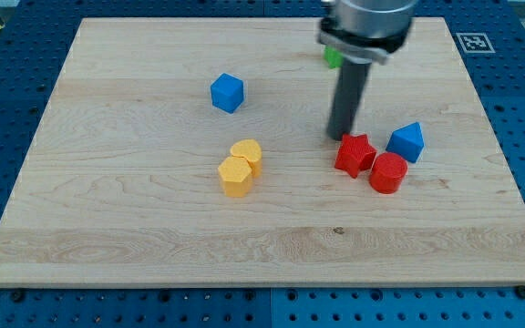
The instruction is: Slide the blue cube closer to the blue triangle
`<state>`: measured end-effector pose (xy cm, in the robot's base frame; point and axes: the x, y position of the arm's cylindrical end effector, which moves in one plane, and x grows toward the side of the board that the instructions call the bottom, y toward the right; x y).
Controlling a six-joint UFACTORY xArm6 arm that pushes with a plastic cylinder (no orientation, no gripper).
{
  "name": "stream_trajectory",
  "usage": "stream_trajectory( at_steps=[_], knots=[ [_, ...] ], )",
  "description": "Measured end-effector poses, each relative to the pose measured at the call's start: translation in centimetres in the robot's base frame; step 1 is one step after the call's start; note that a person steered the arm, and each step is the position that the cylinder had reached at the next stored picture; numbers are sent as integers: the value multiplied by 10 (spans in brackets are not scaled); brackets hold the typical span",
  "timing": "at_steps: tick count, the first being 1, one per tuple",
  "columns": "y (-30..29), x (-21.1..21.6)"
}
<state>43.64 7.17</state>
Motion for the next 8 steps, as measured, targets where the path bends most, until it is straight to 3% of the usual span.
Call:
stream_trajectory(
  at_steps=[2, 3, 4, 8],
  knots=[
    [-168, -19],
    [-207, -90],
    [-207, -107],
    [-131, -94]
  ],
)
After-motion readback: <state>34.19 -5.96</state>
